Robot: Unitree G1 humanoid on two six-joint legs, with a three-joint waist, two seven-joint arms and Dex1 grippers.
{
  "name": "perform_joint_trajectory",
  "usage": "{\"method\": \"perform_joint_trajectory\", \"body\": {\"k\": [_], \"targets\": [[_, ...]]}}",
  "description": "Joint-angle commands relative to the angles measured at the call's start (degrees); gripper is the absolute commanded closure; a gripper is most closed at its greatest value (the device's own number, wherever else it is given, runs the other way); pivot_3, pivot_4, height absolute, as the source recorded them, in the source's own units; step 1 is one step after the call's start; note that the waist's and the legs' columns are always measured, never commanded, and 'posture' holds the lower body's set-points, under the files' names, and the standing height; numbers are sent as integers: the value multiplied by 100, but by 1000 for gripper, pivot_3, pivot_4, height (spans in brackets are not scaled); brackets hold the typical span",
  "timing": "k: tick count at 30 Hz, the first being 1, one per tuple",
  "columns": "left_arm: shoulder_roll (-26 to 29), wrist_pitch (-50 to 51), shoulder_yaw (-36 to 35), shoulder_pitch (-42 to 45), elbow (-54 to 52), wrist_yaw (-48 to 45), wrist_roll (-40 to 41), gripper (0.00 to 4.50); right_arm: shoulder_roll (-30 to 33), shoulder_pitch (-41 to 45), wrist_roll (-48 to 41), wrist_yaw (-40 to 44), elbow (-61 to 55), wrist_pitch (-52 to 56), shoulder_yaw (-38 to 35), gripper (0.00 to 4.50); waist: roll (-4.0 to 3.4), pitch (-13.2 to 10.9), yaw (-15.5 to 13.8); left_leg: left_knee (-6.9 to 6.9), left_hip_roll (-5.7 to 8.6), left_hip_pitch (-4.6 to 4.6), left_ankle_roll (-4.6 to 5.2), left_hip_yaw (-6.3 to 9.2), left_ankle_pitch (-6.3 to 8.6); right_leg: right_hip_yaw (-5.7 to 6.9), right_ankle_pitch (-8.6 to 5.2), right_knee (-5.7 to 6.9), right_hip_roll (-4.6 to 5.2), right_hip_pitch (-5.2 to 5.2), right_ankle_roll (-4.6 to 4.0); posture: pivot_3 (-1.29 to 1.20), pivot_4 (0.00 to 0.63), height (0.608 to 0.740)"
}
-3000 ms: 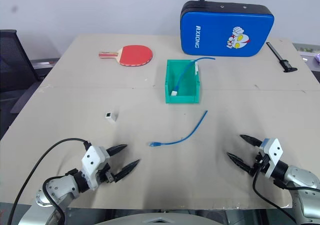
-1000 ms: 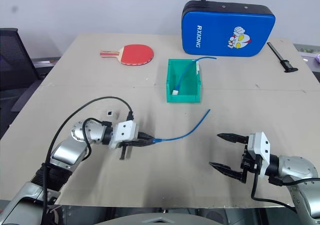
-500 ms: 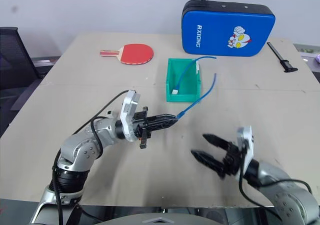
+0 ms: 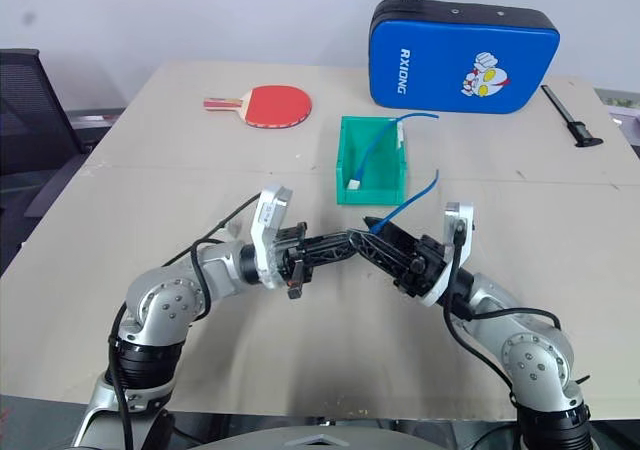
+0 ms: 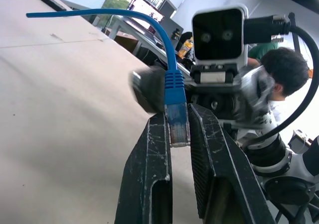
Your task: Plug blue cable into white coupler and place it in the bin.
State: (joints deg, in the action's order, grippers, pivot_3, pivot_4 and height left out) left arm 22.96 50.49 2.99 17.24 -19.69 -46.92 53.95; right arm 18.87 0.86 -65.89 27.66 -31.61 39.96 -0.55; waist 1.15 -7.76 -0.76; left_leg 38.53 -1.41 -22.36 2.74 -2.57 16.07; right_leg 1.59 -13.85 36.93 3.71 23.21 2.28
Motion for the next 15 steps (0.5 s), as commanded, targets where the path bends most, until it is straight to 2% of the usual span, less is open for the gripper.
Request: {"method": "perform_joint_trajectory", "body": {"k": [1, 2, 3, 9, 15], "targets": [[-68, -2, -24, 134, -180, 43, 134, 4500, 55, -29, -210, 107, -202, 77, 37, 3846, 0, 0, 1, 0, 0, 0, 0, 0, 0, 0, 0, 0, -1, 0, 0, 0, 150, 729], [-66, 16, -21, 138, -171, 38, 144, 4500, 57, -38, -219, 109, -209, 78, 42, 4324, 0, 0, 2, 0, 0, 0, 0, 1, 0, 0, 0, 0, -1, 0, -1, 0, 150, 729], [-60, 36, -18, 136, -169, 31, 158, 4500, 54, -41, -229, 105, -214, 71, 43, 4473, -1, 0, 4, 0, 0, 1, 0, 2, 0, -1, 0, 1, -2, 0, -1, 0, 150, 729], [-143, 30, -98, 174, 7, 36, 194, 4500, -28, 7, -277, 84, -189, 0, 28, 4473, -1, 0, 5, 0, 0, 1, 0, 0, 0, 0, 0, 1, -2, 0, 0, 0, 150, 729], [-60, -78, -118, 96, -23, -237, 162, 1580, -99, 70, -513, 36, -134, 11, -45, 4500, -1, -1, 8, 0, 0, 0, 0, 1, 0, 2, 0, 0, -2, 0, 0, 0, 150, 729]]}}
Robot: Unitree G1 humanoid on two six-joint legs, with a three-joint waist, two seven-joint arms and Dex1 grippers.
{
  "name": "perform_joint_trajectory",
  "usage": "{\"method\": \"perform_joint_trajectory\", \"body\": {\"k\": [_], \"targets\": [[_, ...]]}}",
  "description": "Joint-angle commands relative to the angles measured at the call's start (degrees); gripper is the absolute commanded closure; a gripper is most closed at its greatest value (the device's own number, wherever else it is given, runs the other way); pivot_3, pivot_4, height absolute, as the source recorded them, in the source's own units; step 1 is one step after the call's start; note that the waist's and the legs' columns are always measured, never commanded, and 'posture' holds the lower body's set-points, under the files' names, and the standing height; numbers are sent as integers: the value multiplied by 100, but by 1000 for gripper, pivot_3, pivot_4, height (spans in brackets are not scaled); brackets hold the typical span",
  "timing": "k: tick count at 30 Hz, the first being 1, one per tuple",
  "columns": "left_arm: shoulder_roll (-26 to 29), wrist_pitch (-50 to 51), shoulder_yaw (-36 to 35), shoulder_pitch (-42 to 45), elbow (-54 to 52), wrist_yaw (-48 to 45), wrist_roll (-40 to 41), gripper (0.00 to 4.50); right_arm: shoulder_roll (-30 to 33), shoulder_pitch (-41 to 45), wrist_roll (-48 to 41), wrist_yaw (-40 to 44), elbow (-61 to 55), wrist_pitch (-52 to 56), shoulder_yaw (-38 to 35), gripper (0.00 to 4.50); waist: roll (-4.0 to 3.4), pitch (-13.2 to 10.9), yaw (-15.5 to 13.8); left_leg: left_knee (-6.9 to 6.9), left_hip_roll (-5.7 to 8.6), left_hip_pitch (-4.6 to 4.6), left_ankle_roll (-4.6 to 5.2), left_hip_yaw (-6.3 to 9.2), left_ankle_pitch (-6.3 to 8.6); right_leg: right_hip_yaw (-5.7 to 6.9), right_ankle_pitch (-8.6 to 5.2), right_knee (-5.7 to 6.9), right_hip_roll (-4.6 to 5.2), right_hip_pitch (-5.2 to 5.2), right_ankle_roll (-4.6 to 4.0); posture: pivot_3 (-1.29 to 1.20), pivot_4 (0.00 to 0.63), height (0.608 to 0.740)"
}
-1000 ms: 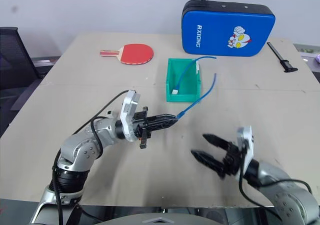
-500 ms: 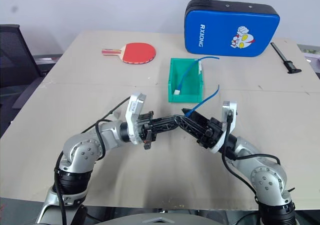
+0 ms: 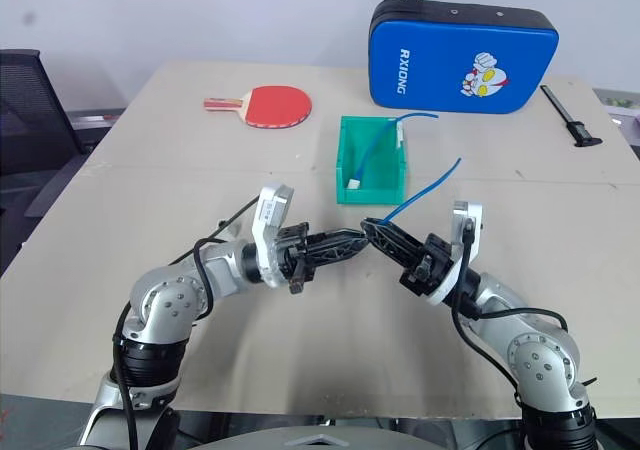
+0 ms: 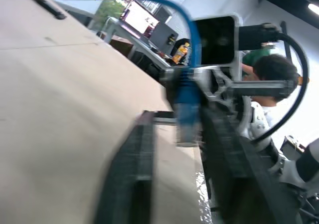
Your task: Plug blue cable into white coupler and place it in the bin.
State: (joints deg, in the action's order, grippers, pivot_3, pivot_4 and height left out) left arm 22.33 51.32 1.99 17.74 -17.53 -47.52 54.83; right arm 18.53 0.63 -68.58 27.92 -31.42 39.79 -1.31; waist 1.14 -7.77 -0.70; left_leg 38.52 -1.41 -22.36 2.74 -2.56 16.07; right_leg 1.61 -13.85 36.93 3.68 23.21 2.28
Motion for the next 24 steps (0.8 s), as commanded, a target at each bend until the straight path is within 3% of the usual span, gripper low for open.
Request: {"method": "perform_joint_trajectory", "body": {"k": [1, 3, 4, 8, 10, 13, 16, 19, 24], "targets": [[18, -249, 4, 6, -259, -152, -43, 1213, -80, 112, -291, -12, -138, 21, 13, 4500, -1, -1, 4, 0, 0, 0, 0, 0, 0, 0, 0, 0, 0, 0, 0, 0, 150, 729], [142, -492, 39, -164, -365, -172, -320, 283, -122, 214, -125, -69, -3, -88, -35, 4500, -2, -1, 4, 0, 0, 1, 0, 0, 0, -1, 0, 0, 0, 0, 0, 0, 150, 729], [193, -560, 28, -231, -414, -191, -377, 36, -123, 250, -25, -70, 37, -128, -41, 4500, -3, -2, 12, -1, 0, 0, 0, -1, 0, -2, 0, 0, 0, 0, -1, 0, 150, 729], [559, -434, -449, -1011, -1177, -34, 0, 36, -154, 375, 99, -62, 216, -246, -165, 4500, -5, -3, 34, -2, -3, -2, 0, -2, 0, -12, -4, -1, 3, 4, -7, 0, 150, 729], [846, -622, -554, -1516, -1595, -16, -232, 36, -162, 403, 147, -43, 262, -301, -200, 4500, -10, -6, 56, -7, -6, -5, 0, -4, 0, -15, -4, -1, 7, 11, -7, 0, 150, 729], [612, -1525, -931, -2284, -2056, 874, -1202, 36, -191, 454, 477, 43, 353, -495, -202, 4500, -21, -12, 12, -10, -5, -10, -1, -2, 0, -10, -5, -1, 17, 15, -8, 0, 150, 729], [3, -2982, -1012, -3391, -2379, 2245, -3195, 36, -248, 561, 908, 155, 523, -722, -93, 4500, -26, -14, 11, -10, -3, -14, -1, -4, 0, -9, -10, -12, 39, 16, -19, 0, 150, 729], [-497, -3724, -915, -4057, -2351, 3158, -4366, 36, -273, 714, 1211, 323, 606, -904, -7, 4500, -22, -15, -13, -13, 0, -14, 1, -13, 1, -17, -11, -16, 47, 16, -23, 0, 150, 729], [-1053, -4111, -1012, -3787, -1251, 4404, -5455, 36, 45, 963, 2053, 1121, 488, -1317, 460, 4500, -32, -18, -32, -10, -1, -19, 2, 4, 0, 4, -8, -13, 54, 16, -30, 0, 150, 729]]}}
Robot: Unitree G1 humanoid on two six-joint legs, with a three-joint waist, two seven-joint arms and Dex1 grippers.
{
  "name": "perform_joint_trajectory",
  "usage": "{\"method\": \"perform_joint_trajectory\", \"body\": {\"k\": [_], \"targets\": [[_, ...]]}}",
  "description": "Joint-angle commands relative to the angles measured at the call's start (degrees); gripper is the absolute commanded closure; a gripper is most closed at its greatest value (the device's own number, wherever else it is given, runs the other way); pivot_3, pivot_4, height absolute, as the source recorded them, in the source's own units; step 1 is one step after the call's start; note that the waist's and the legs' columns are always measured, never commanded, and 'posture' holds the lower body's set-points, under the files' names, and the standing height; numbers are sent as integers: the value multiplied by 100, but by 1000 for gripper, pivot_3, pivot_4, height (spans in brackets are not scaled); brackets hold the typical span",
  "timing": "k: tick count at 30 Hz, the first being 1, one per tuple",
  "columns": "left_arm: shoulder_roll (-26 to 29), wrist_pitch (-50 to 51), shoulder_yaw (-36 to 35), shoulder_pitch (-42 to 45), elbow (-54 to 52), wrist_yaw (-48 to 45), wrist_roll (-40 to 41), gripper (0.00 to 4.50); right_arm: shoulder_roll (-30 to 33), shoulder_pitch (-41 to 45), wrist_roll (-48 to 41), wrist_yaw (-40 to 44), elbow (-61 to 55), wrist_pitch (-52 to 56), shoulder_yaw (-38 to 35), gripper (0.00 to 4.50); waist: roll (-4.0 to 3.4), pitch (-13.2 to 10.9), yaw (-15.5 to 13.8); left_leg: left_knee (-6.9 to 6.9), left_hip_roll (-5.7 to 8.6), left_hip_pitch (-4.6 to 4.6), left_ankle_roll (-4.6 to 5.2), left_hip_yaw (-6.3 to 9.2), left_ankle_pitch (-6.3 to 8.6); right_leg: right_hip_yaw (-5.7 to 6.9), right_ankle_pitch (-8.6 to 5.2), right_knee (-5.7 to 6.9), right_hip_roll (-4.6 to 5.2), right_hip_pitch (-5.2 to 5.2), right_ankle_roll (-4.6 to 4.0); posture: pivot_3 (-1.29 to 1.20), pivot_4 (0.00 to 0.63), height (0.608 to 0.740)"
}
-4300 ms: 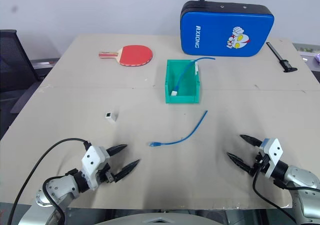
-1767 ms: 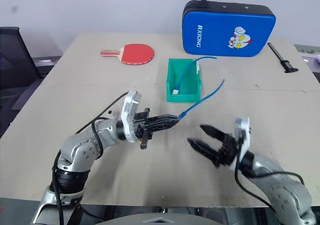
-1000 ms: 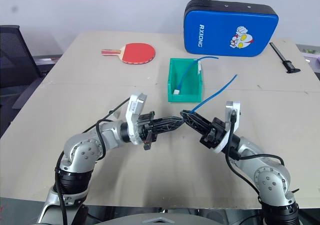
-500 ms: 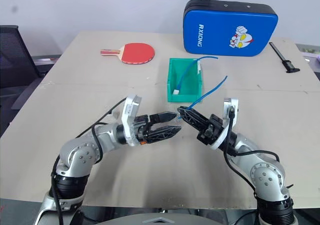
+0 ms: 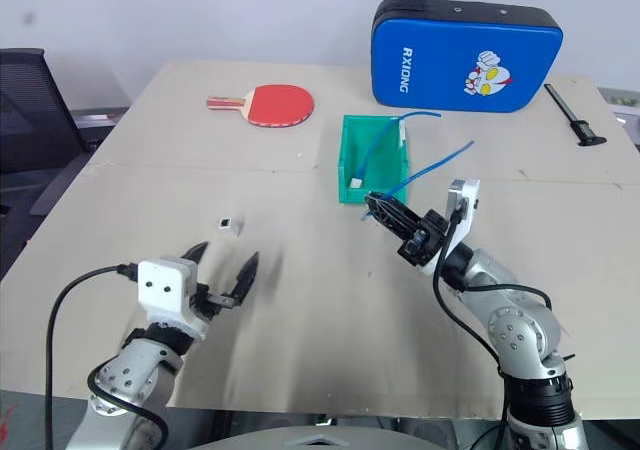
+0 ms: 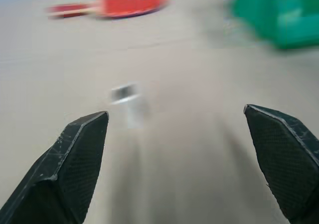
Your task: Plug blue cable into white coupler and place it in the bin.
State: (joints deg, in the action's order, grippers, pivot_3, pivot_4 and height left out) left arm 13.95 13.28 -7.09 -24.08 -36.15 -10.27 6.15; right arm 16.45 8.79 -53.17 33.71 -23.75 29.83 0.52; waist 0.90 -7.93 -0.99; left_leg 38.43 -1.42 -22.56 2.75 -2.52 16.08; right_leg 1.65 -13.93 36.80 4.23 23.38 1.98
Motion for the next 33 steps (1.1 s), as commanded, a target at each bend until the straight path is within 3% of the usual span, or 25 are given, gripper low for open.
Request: {"method": "perform_joint_trajectory", "body": {"k": [1, 7, 16, 19, 25, 33], "targets": [[-278, -338, -130, 518, 776, 792, -647, 36, 307, 162, 642, 633, -286, -394, 341, 4500, -8, -2, -5, 0, 3, 0, 1, 0, 0, 2, 0, 1, 0, 0, 0, 0, 150, 729], [-306, -954, -90, 1376, 2142, 1061, -1021, 36, 327, 177, 988, 755, -318, -578, 459, 4500, 3, 2, 25, 1, 3, -6, 1, 8, -1, 23, 14, 4, -21, 1, 25, 0, 150, 729], [-371, -1185, -28, 2008, 3211, 420, -453, 36, 221, 139, 1130, 664, -363, -617, 448, 4500, -13, 12, 0, 3, 4, -7, 0, 15, -1, 33, 15, 5, 7, -2, 25, 0, 150, 729], [-424, -999, -89, 2064, 3222, 300, -223, 1297, 194, 136, 1159, 653, -376, -620, 457, 4500, -20, 16, -1, 7, 5, -2, 0, 18, -2, 35, 17, 10, 7, -4, 21, 0, 150, 729], [-489, 18, -205, 1837, 2754, 235, 226, 4236, 171, 162, 1267, 632, -383, -656, 461, 4500, -35, 25, 7, 11, 9, 6, 1, 26, -2, 40, 18, 11, 6, -17, 21, 0, 150, 729], [-368, -254, 126, 1972, 2271, -235, 295, 4221, 81, 373, 1404, 634, -295, -667, 585, 4500, -41, 29, 14, 8, 11, 5, 1, 25, -2, 39, 17, 9, -10, -17, 21, 0, 150, 729]]}}
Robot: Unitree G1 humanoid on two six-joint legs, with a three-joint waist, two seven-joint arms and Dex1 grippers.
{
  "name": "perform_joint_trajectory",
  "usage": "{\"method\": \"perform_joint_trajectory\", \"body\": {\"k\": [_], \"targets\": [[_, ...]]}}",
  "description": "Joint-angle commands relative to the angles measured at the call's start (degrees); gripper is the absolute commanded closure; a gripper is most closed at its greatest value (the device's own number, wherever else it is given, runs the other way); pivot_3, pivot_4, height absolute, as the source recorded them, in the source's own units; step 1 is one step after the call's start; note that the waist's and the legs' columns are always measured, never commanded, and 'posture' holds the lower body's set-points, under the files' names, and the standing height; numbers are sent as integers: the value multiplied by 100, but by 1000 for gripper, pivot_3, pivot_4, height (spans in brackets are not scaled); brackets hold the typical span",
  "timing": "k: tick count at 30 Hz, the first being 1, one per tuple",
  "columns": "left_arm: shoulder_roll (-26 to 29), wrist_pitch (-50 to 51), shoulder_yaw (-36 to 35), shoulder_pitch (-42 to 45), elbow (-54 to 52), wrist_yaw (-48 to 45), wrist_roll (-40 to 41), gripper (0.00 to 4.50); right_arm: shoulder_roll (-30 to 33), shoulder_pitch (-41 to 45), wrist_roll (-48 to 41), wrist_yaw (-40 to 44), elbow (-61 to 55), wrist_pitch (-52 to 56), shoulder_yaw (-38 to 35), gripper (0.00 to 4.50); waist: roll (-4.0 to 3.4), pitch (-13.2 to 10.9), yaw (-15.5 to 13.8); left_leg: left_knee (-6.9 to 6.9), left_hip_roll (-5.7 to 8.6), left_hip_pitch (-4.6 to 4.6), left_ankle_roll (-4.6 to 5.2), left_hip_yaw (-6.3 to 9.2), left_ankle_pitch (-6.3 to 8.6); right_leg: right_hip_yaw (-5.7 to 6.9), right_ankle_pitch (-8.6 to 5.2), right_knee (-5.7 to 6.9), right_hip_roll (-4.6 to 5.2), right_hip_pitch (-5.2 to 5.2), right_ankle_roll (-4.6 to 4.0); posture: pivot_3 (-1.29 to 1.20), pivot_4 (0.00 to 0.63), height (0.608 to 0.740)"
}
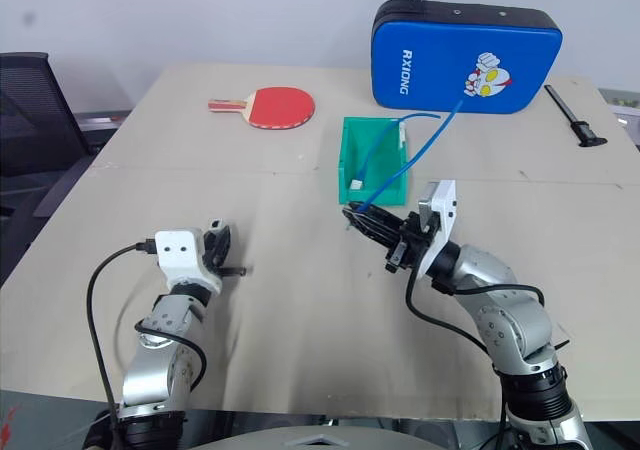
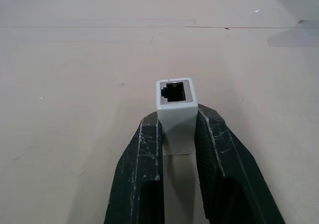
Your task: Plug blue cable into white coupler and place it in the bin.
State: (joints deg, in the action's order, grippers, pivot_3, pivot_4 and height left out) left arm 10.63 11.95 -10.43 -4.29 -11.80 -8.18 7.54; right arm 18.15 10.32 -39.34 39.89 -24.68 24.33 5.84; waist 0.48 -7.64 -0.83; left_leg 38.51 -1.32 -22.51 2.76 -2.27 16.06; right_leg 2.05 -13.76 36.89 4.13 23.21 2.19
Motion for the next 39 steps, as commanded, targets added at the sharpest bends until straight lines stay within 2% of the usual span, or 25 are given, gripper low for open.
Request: {"method": "perform_joint_trajectory", "body": {"k": [1, 4, 7, 11, 17, 21, 39], "targets": [[-14, -236, 610, 65, -308, -665, 221, 4221, -126, 294, 70, 23, -154, -138, 88, 4500, 1, -2, -7, 0, 1, -1, 0, 0, 0, 0, 0, 0, 0, 0, 0, 0, 150, 729], [61, -558, 1179, 489, -602, -1077, 35, 4222, -219, 710, 793, 119, 309, -605, 440, 4500, 17, -13, -5, 4, 2, -6, 0, 2, 0, 3, -6, -2, 0, 2, -12, 0, 150, 729], [88, -695, 1523, 961, -612, -985, -396, 4222, -444, 1204, 1693, 37, 1003, -1420, 755, 4500, 23, -17, 15, 10, 2, -7, -1, 2, -1, 16, -7, -1, -12, 2, -19, 0, 150, 729], [74, -764, 1754, 1339, -672, -886, -714, 4222, -953, 1660, 2098, -149, 1678, -1949, 818, 4500, 23, -17, 63, 3, -1, -2, -3, -4, -3, 12, 3, 2, -21, 5, -1, 0, 150, 729], [129, -875, 1938, 1335, -790, -894, -985, 4222, -1425, 1989, 2454, -470, 2241, -2679, 654, 4500, 22, -18, 61, -10, -2, -28, -32, -4, -19, 16, 1, -2, -19, 30, 2, 0, 150, 729], [113, -875, 1992, 1254, -876, -865, -1045, 4222, -1521, 2029, 2611, -540, 2392, -2778, 698, 4500, 21, -18, 59, -9, 0, -29, -28, -11, -16, 12, 2, -2, -13, 30, 2, 0, 150, 729], [123, -822, 1850, 1023, -862, -845, -989, 4222, -1225, 1516, 2896, -390, 2163, -2220, 988, 4500, 21, -19, 104, -7, 0, -24, -9, -10, -5, 13, 6, 8, -11, 30, 8, 0, 150, 729]]}}
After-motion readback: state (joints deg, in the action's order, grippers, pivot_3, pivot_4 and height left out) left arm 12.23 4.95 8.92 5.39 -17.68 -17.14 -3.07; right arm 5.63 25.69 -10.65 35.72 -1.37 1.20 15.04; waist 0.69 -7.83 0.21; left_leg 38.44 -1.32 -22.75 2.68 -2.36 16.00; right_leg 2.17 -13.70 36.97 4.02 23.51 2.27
